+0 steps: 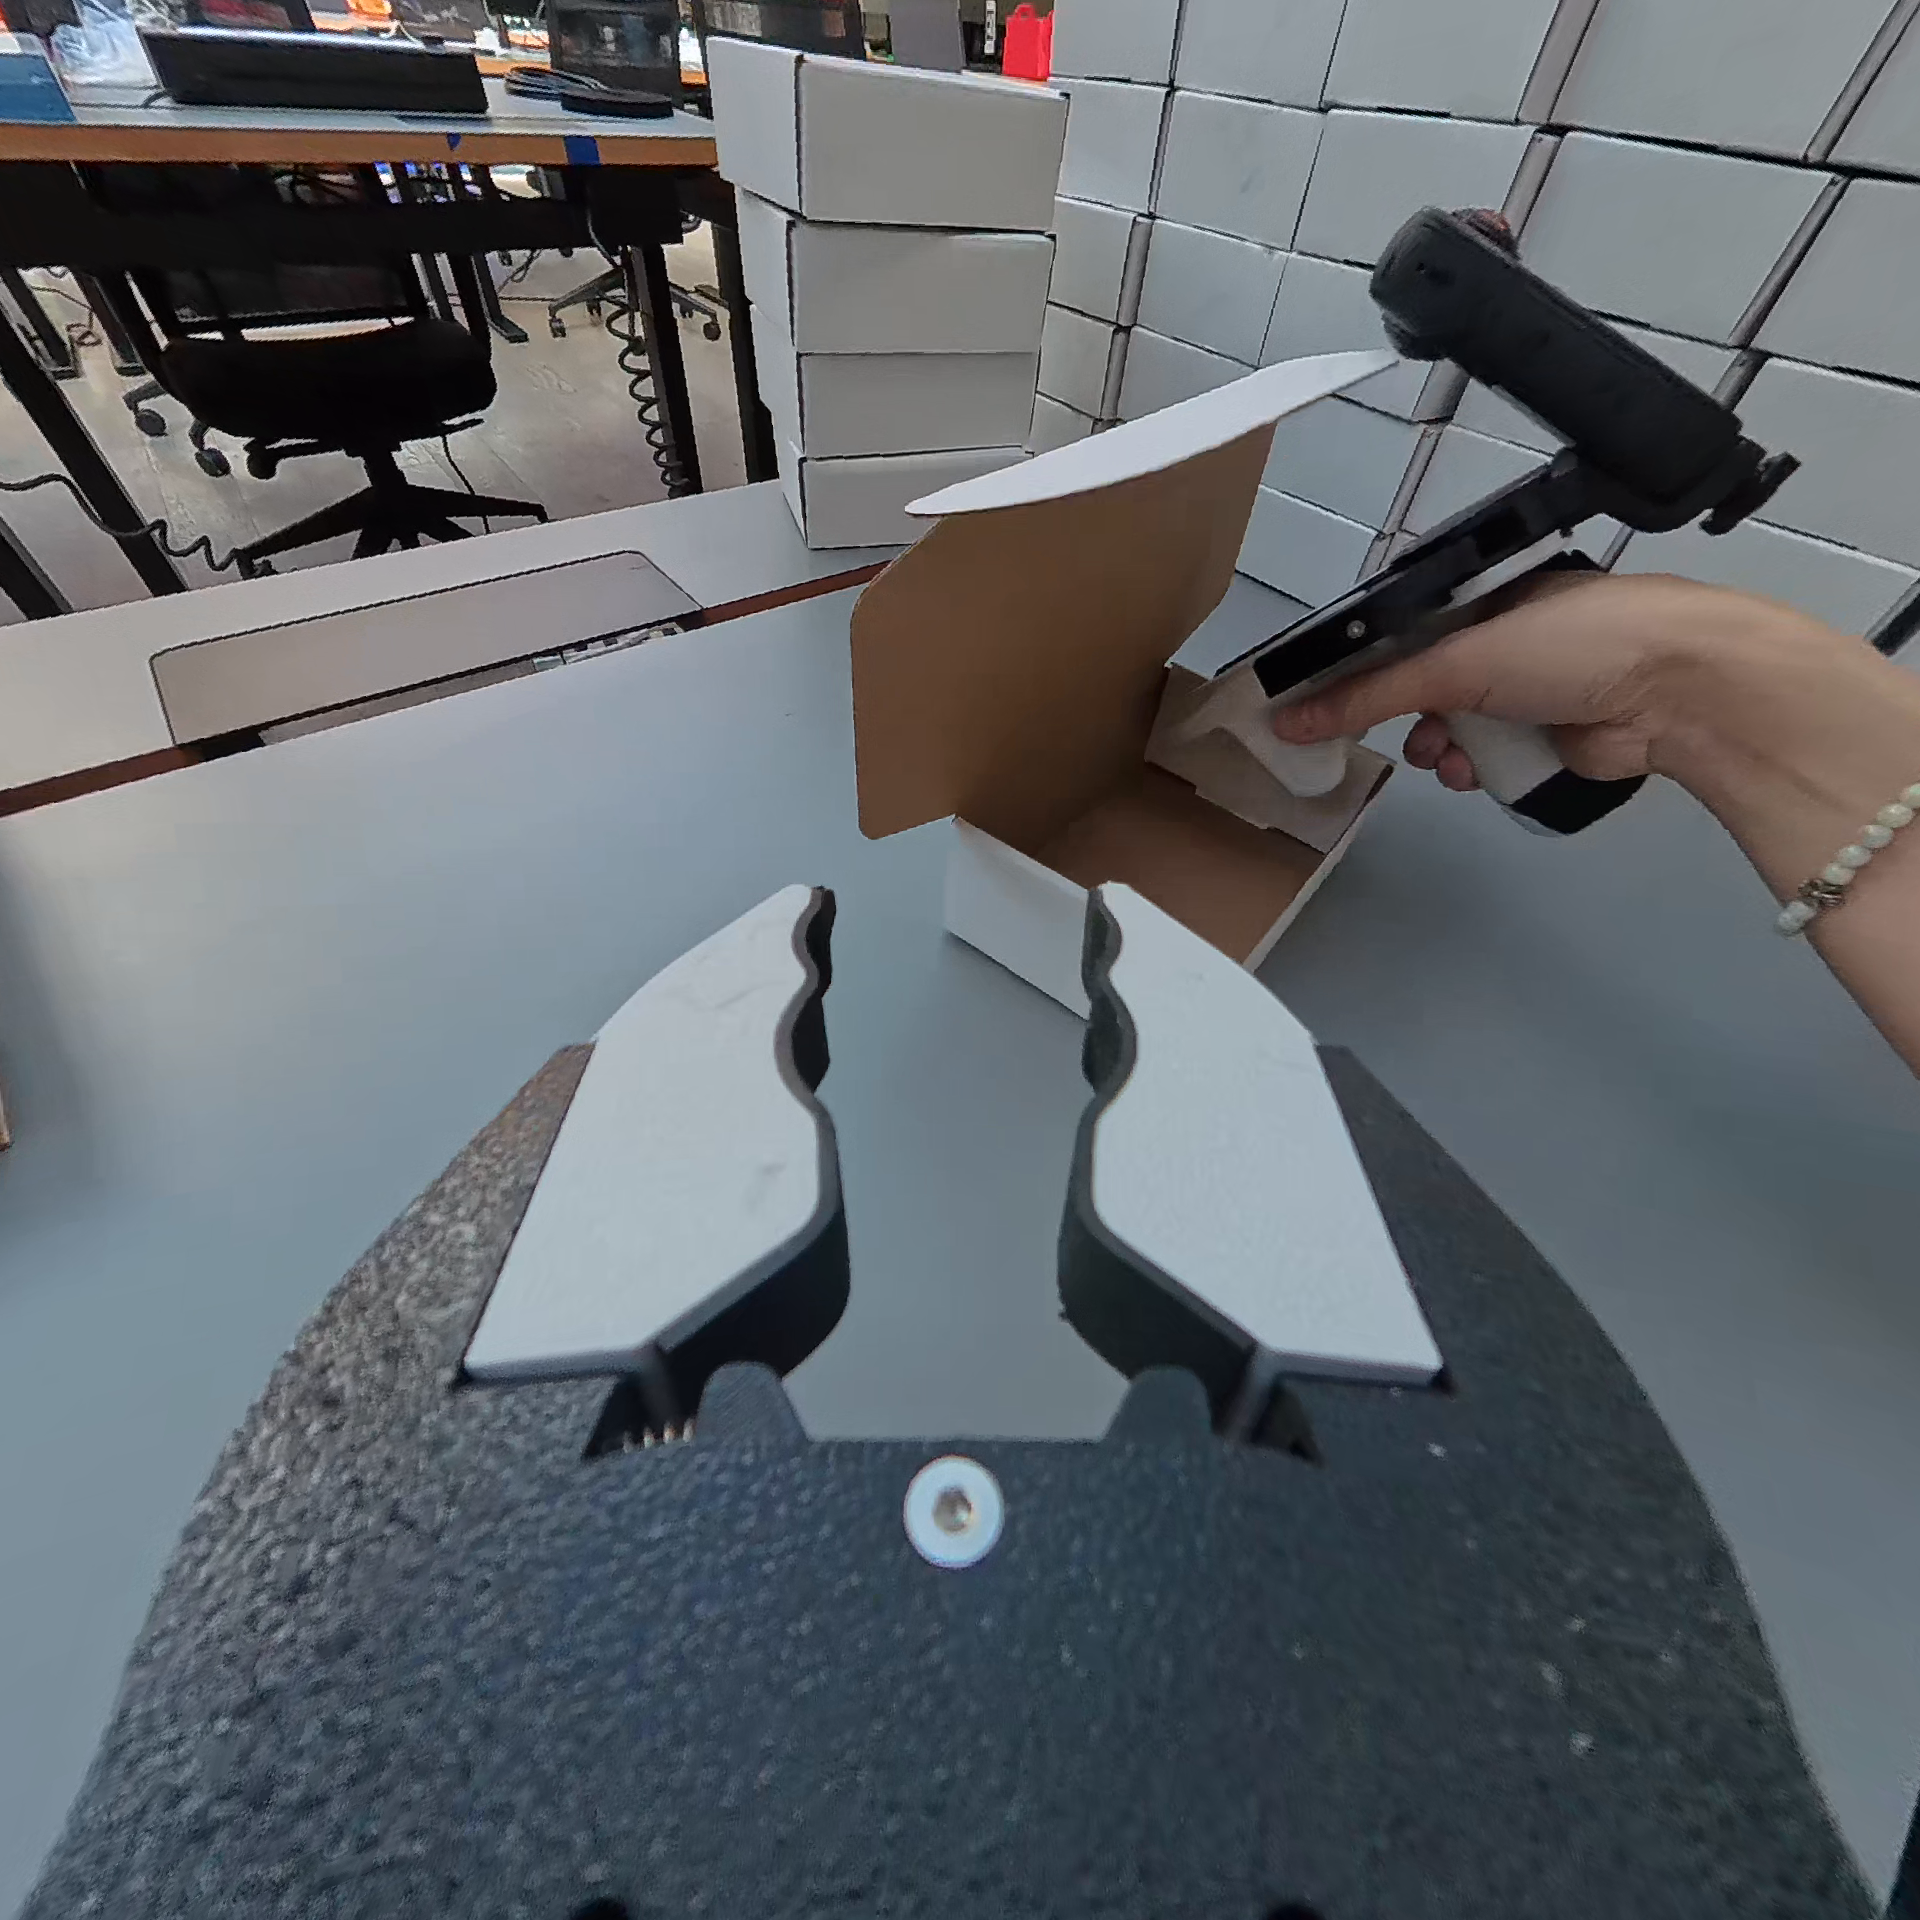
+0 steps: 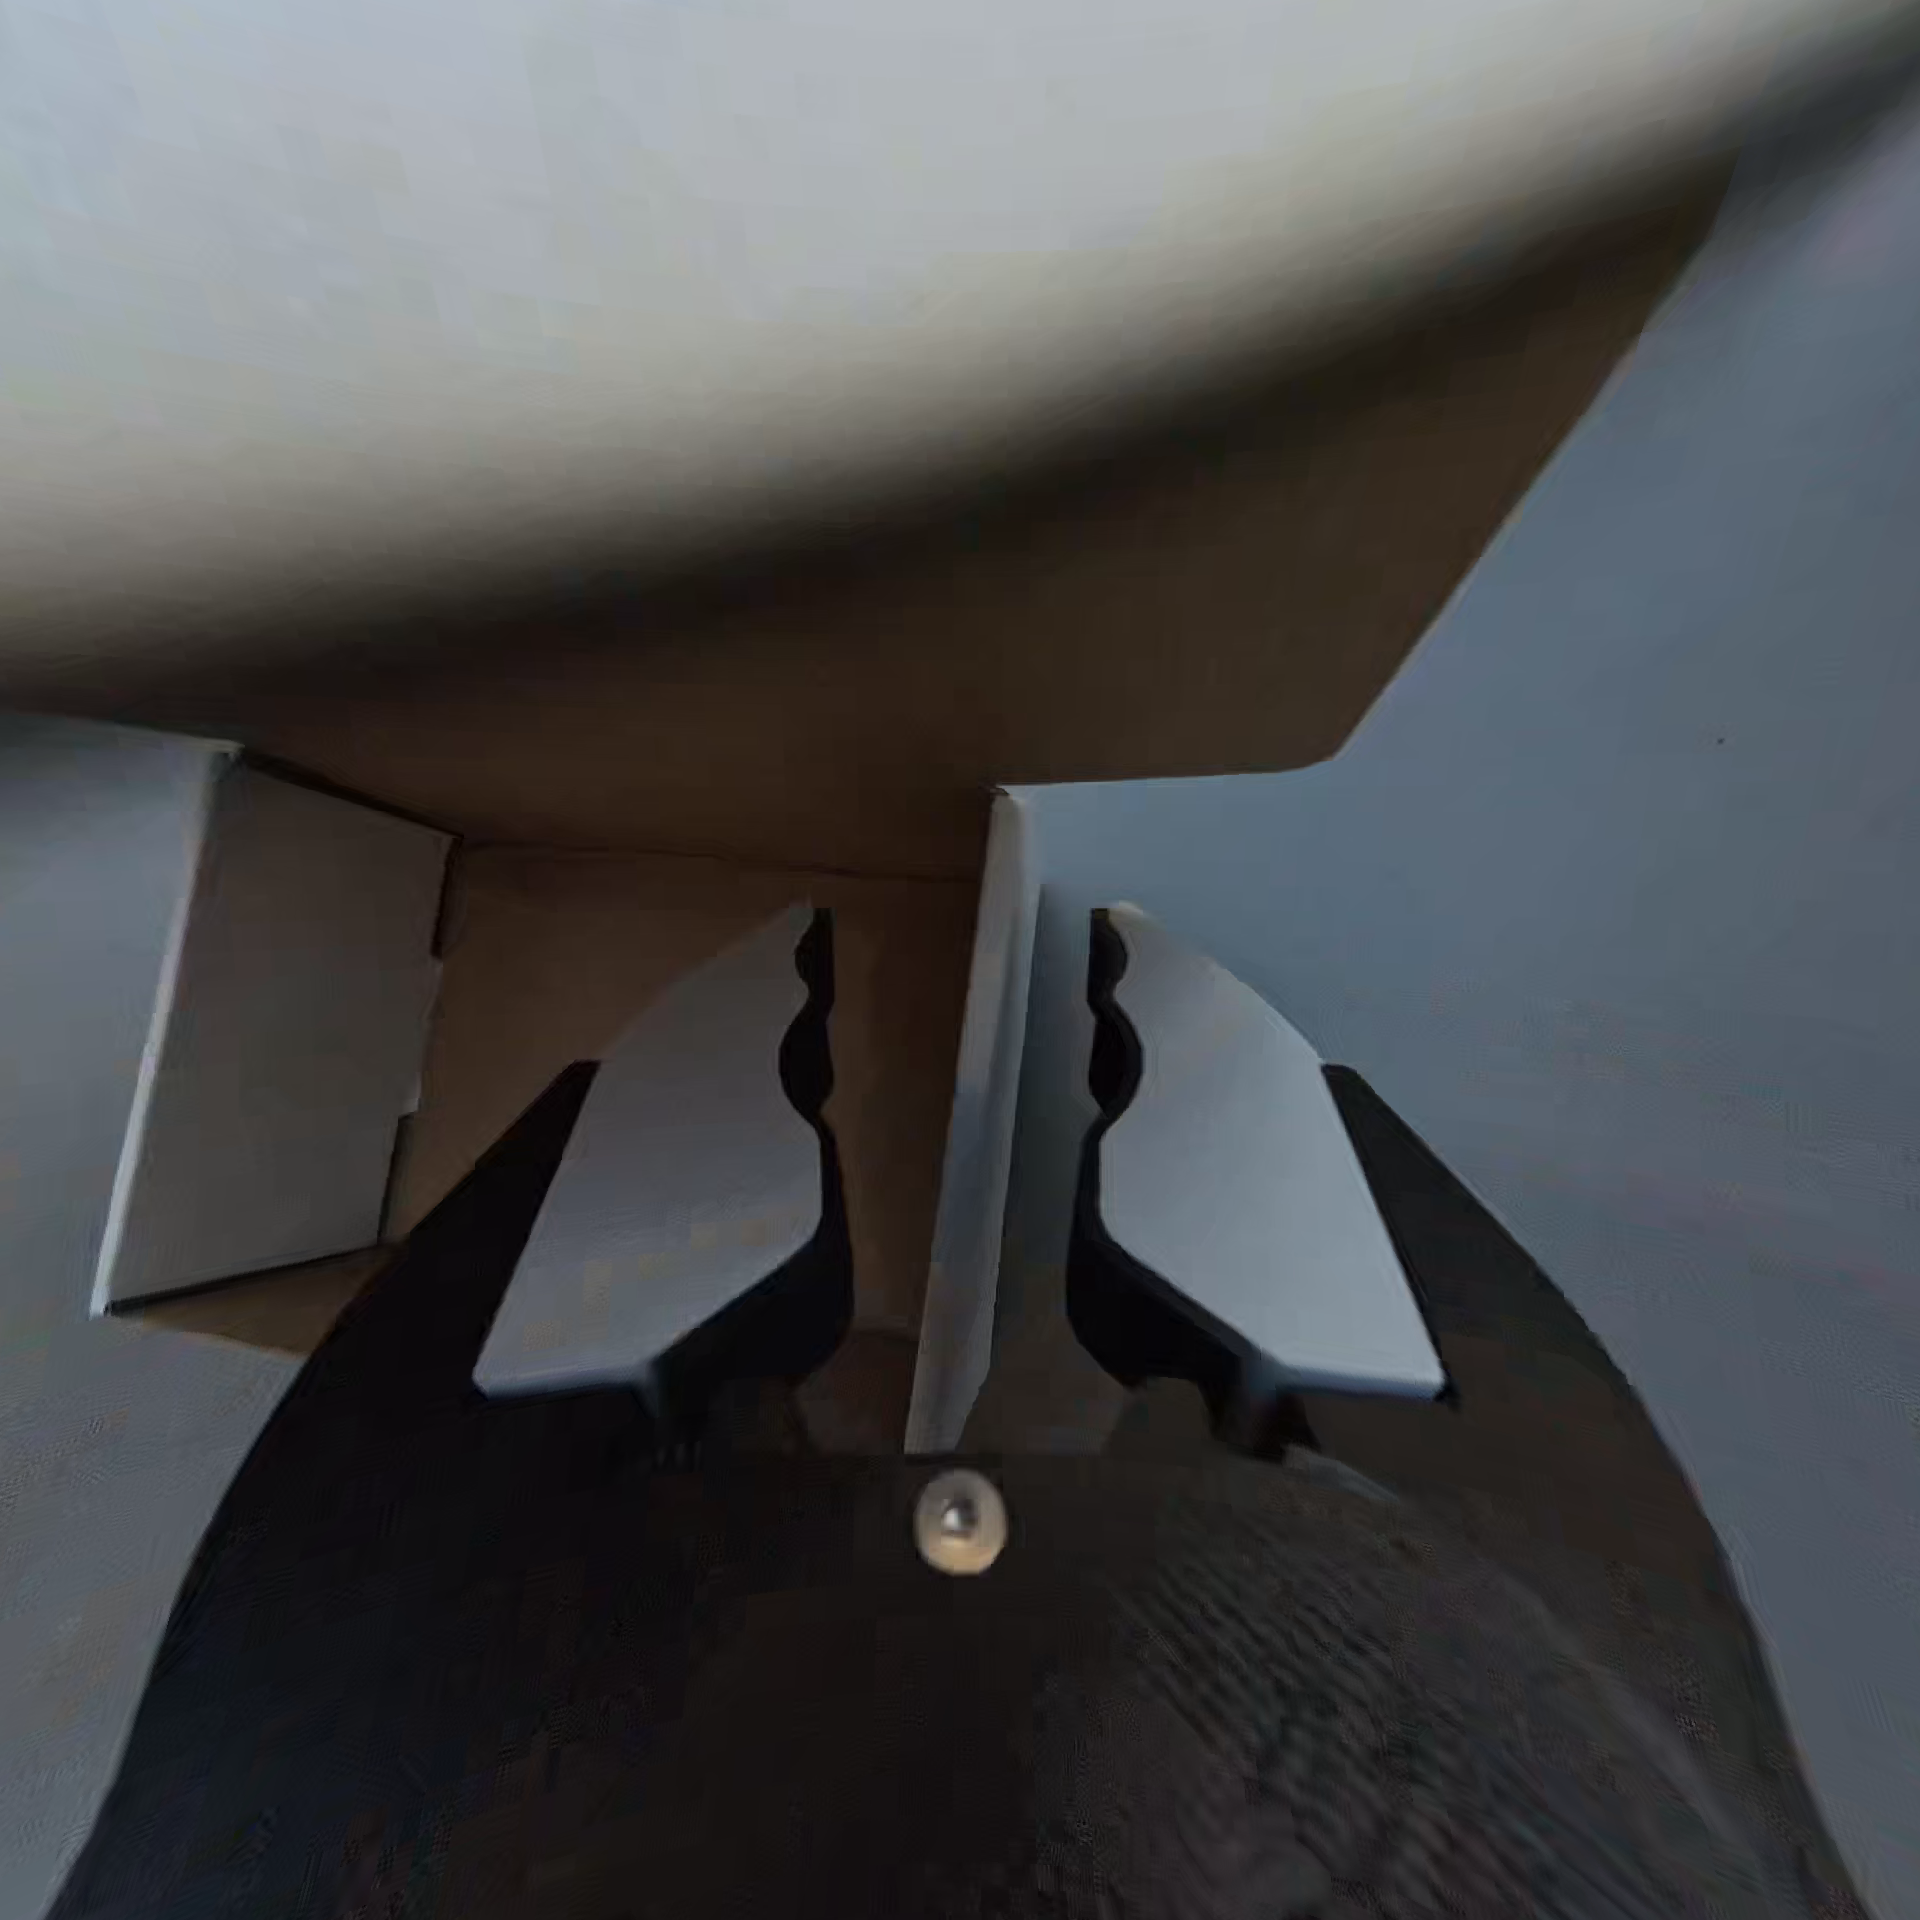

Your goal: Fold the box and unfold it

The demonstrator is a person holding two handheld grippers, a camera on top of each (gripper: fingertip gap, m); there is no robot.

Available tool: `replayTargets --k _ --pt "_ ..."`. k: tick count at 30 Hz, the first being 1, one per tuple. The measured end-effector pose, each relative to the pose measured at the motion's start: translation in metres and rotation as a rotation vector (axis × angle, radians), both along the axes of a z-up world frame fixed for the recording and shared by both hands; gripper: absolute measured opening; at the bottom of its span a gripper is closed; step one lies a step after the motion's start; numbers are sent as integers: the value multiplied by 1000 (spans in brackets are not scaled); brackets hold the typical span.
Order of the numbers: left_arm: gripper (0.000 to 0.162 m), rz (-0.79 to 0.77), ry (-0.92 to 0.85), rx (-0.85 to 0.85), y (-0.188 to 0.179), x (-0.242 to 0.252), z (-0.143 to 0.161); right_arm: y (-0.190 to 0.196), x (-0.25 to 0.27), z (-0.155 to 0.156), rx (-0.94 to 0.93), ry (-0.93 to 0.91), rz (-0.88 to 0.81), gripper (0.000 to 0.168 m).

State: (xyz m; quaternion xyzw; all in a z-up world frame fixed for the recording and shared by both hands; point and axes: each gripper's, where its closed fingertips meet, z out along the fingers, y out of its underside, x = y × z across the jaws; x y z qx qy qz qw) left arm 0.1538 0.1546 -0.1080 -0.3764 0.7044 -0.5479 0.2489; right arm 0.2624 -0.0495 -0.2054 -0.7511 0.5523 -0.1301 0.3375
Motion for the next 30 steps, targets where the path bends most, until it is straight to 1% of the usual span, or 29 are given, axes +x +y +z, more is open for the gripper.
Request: replayTargets --k 2,4,6,8,10,13,14,16,19,23,24,26,28,30 --pt "47 -15 -36 35 -4 8 0 -8 -5 10 31 -53 49 60" --pt "51 -51 -91 72 -8 17 1 -17 -7 27 79 -134 128 65" --pt "52 -95 -147 101 -10 25 3 -28 -4 46 106 -252 227 65" --pt "53 -152 -175 87 -12 34 4 -33 6 65 166 -385 322 65" --pt "53 -209 -175 46 -14 44 5 -31 12 80 261 -450 438 64" --pt "49 -278 -150 13 -14 60 6 -32 24 90 249 -519 573 64" --pt "47 -306 -137 5 -15 64 6 -32 25 90 236 -528 628 63" --pt "44 -345 -124 -26 -17 73 8 -29 23 89 239 -512 746 54" --pt "41 -425 -73 -69 -25 82 8 -25 23 95 298 -536 860 51" --pt "39 -516 -46 -28 -40 88 4 -24 23 104 411 -551 944 42" --pt "38 -540 -45 -10 -43 87 3 -24 23 104 420 -544 960 39" --pt "35 -571 -42 31 -48 88 -1 -24 24 103 421 -530 990 38" --pt "34 -595 -22 34 -51 90 -3 -22 23 102 422 -503 1023 36" --pt "30 -609 -6 40 -53 92 -6 -21 24 101 414 -494 1043 31"
